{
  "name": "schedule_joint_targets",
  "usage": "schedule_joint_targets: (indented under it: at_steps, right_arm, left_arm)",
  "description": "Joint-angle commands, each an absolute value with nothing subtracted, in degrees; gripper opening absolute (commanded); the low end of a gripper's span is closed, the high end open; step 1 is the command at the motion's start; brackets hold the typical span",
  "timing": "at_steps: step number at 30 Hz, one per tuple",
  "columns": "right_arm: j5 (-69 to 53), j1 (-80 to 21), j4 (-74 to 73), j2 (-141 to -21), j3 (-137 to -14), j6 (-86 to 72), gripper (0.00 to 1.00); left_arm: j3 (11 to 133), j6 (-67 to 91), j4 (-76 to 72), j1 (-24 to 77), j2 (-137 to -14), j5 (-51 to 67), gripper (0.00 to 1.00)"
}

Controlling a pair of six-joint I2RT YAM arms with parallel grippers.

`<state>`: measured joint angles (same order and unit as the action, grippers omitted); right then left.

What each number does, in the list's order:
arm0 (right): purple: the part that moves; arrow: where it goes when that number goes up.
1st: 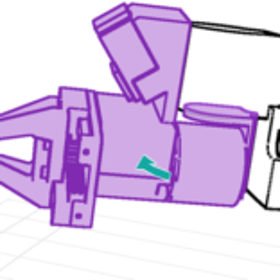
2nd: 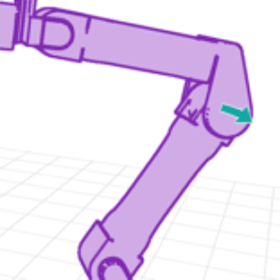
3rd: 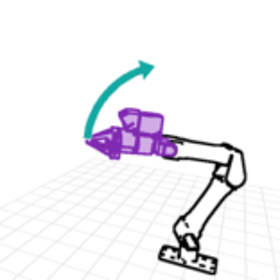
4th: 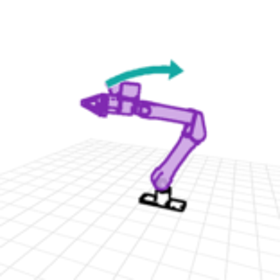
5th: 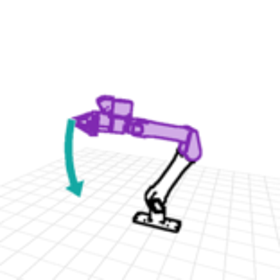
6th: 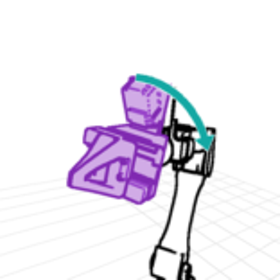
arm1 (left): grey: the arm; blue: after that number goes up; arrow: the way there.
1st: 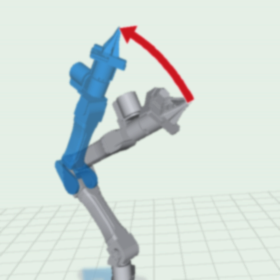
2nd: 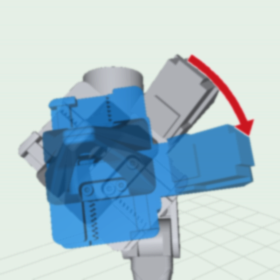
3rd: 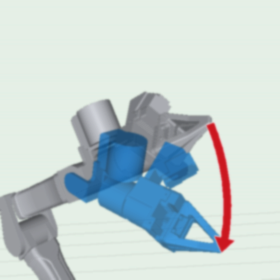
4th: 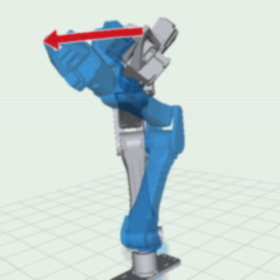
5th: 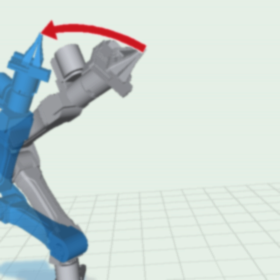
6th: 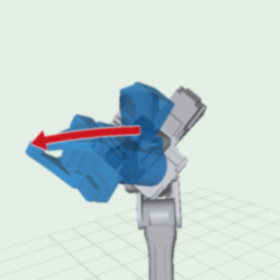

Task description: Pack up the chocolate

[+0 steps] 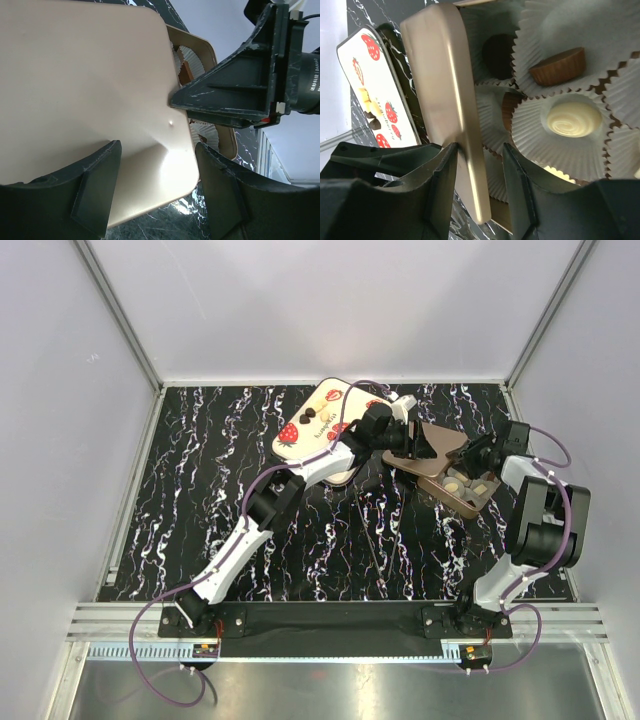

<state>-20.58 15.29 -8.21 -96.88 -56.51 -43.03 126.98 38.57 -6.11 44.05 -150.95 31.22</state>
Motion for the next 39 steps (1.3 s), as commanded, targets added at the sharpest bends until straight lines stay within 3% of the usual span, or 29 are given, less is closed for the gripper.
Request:
schedule_joint_targets:
  at_steps: [1, 6, 10, 11, 15, 26, 32, 39]
  right_arm:
    - [-19.78, 14.33, -5.72, -97.82, -57.39, -44.03, 0.48]
    - [-20.13, 14.33, -3.43, -98.09, -56.52, -44.65, 0.41]
    - [-19.78, 14.41, -3.60, -97.82, -56.51, -43.51, 0.22]
    - [-19.69, 14.41, -4.13, -97.74, -56.69, -42.98, 0.14]
    - [-20.74, 14.68, -3.17, -97.47, -56.51, -41.66, 0.00]
    - [-32.25, 21.70, 7.99, -91.32, -52.39, -39.82, 0.00]
    - [-40.41, 24.87, 7.82, -88.25, -51.24, -39.37, 0.00]
    - [-40.34, 29.00, -2.63, -83.77, -50.19, -34.37, 0.00]
  left_arm:
    - [127.71, 38.14, -8.35, 44.56, -151.79, 30.67, 0.66]
    - [127.35, 37.71, -8.09, 44.56, -151.61, 30.76, 0.66]
    - [127.18, 36.91, -7.12, 44.56, -151.35, 30.85, 0.66]
    - [127.09, 36.57, -6.95, 44.47, -151.09, 30.76, 0.66]
    - [125.78, 36.12, -6.59, 44.30, -149.16, 30.76, 0.66]
    - [121.73, 34.90, -4.66, 41.40, -140.98, 28.66, 0.70]
    - [124.62, 34.36, -2.37, 41.31, -141.94, 27.51, 0.70]
    - [123.84, 35.42, -4.21, 41.66, -145.02, 28.47, 0.69]
